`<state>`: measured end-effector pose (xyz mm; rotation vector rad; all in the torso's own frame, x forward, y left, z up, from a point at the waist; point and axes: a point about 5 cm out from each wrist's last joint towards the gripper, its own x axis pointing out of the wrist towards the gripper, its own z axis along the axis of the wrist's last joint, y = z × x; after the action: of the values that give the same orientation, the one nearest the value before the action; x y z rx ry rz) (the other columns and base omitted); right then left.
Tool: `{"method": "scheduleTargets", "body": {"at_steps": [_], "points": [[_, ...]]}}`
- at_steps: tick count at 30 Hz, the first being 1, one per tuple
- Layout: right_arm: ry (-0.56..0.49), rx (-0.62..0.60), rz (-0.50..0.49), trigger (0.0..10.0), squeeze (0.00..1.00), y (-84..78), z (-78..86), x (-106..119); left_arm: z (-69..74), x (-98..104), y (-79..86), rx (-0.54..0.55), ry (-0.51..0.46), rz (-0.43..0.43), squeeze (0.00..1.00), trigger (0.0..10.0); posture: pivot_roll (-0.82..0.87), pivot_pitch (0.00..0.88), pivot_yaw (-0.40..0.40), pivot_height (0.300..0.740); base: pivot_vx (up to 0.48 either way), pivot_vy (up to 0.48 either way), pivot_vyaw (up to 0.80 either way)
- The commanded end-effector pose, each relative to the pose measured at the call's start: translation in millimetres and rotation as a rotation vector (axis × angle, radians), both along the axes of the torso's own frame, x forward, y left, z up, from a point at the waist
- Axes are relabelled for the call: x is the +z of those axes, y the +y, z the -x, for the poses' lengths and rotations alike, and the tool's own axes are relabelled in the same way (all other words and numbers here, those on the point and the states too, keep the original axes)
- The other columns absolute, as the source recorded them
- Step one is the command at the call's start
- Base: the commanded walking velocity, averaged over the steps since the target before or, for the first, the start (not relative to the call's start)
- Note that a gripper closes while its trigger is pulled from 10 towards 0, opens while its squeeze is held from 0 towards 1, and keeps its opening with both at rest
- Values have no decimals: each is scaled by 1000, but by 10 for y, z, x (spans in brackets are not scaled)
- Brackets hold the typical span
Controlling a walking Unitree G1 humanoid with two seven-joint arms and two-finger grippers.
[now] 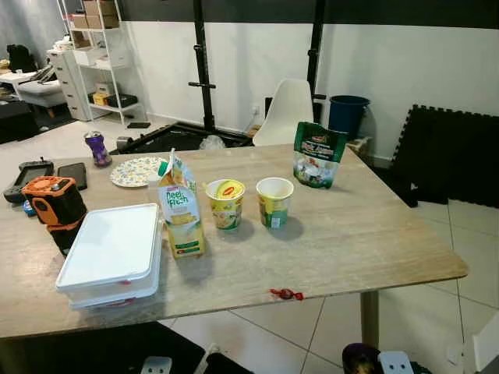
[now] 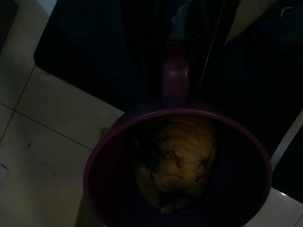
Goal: Restocking fridge
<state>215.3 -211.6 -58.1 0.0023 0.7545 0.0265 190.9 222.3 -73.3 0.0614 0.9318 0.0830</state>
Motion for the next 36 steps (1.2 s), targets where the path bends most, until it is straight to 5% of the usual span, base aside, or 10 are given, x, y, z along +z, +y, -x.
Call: {"method": "scheduleTargets", "body": {"at_steps": [1,27,36], "points": [[1,-2,1,10000,0,-14,13,-3,71,-46,-35,-9,24,8,0,10000,-46,62,-3,734,0,0,0],[24,-1,25,10000,0,-46,37,-18,31,-29,-40,-20,20,3,0,10000,-48,49,-1,734,0,0,0],[30,-3,24,10000,0,-56,39,-19,35,-34,-48,-19,21,4,0,10000,-50,47,-2,734,0,0,-759]]}}
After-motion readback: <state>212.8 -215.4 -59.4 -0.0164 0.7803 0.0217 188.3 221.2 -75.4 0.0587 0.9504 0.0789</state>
